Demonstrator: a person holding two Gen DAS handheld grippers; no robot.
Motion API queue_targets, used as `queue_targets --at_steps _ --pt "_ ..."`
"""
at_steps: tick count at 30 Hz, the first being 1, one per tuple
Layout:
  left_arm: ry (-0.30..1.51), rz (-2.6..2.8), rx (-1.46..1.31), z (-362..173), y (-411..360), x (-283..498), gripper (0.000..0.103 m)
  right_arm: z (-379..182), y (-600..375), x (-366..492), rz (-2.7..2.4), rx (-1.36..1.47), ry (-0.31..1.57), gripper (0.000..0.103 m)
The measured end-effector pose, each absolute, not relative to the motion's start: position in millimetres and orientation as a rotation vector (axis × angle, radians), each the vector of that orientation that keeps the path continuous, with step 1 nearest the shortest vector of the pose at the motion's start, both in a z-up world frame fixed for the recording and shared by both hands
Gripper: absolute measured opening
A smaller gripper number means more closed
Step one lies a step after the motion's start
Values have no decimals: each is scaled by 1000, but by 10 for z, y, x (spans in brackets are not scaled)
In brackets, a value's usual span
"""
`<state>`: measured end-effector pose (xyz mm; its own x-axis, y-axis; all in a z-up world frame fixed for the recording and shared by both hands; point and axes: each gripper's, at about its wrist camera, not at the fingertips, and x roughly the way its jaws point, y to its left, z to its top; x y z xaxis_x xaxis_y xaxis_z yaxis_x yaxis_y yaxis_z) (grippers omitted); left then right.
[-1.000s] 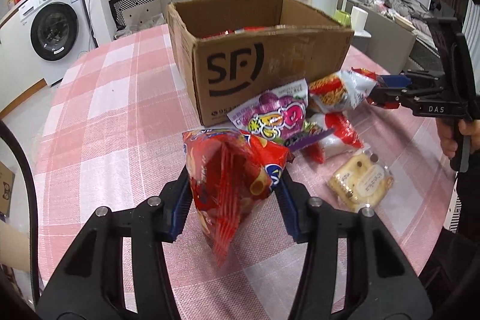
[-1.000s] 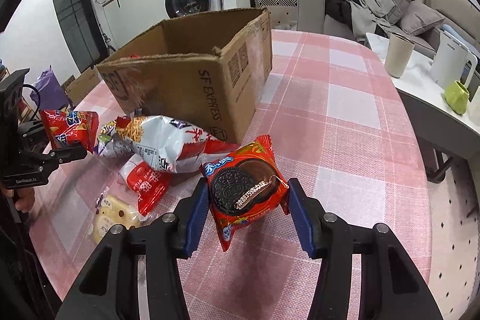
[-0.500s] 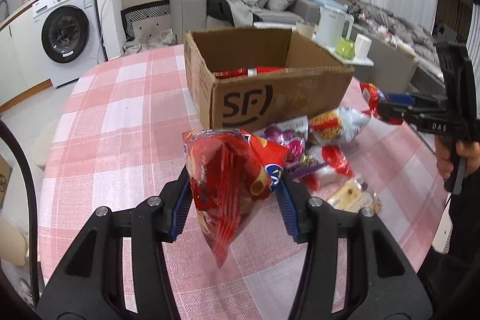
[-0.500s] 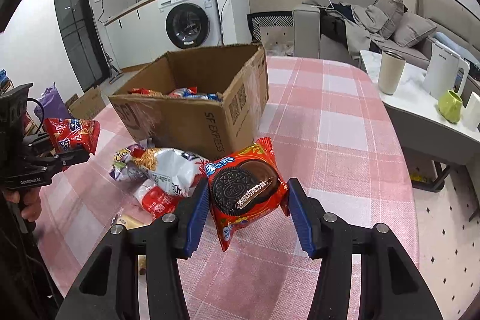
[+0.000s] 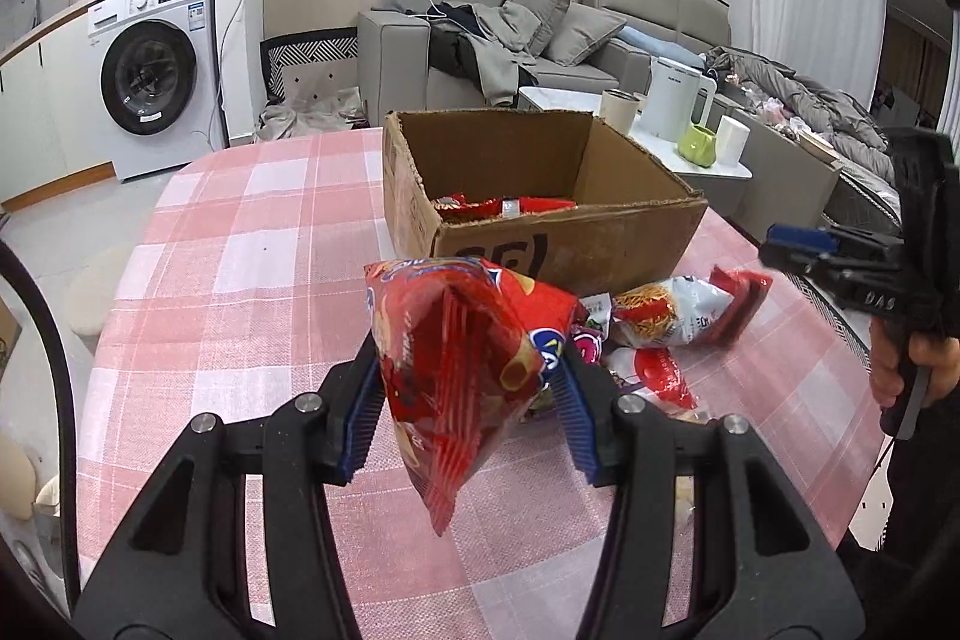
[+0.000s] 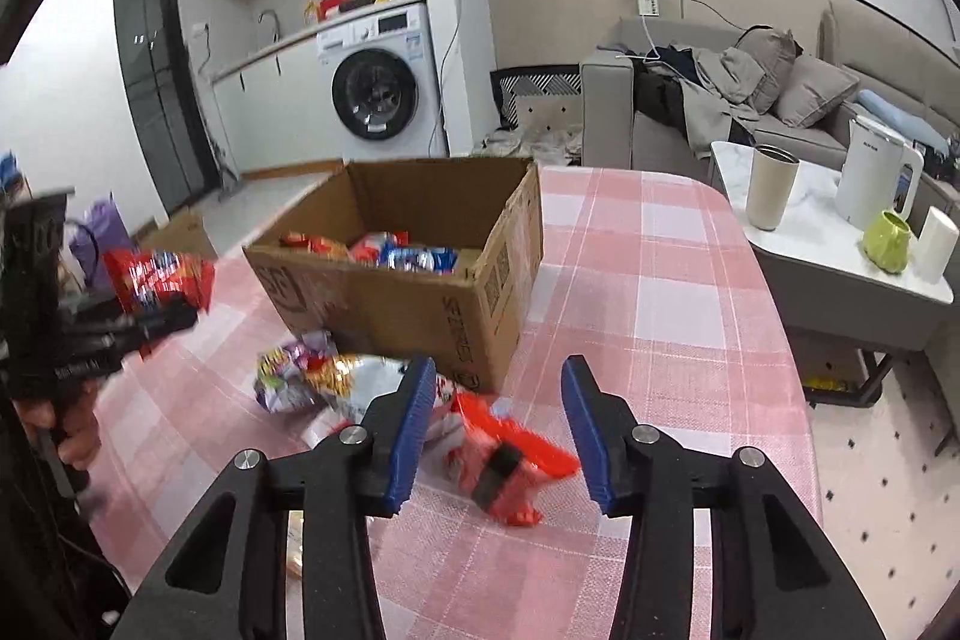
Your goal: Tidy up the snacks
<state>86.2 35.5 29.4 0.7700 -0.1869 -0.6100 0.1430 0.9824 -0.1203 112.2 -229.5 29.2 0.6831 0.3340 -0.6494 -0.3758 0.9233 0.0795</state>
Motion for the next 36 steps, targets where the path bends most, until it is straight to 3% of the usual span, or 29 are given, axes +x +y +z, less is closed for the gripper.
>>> queue_targets --at_steps 6,10,14,21,24,25,26,28,36 --pt "684 -183 -72 252 337 896 48 58 -2310 1232 391 -73 805 46" --pt "686 -186 -69 242 328 907 48 -104 -2352 1309 371 -64 842 52" --pt "691 -184 -73 226 330 916 48 -256 -2380 1415 339 -29 881 66" --pt "693 -181 -78 218 336 922 48 -447 -2373 1627 272 68 938 67" --pt "693 -183 -85 219 337 926 49 -522 -2320 1699 244 85 949 67" --pt "693 -182 -87 210 336 935 49 -537 -2311 1710 236 83 953 63" --pt "693 -181 -89 208 338 934 49 -550 -2297 1715 227 76 951 52" --pt "691 -181 -94 210 345 934 48 -566 -2285 1722 216 64 946 45" --pt "675 -182 -106 242 327 916 48 -482 -2394 1648 236 94 896 43"
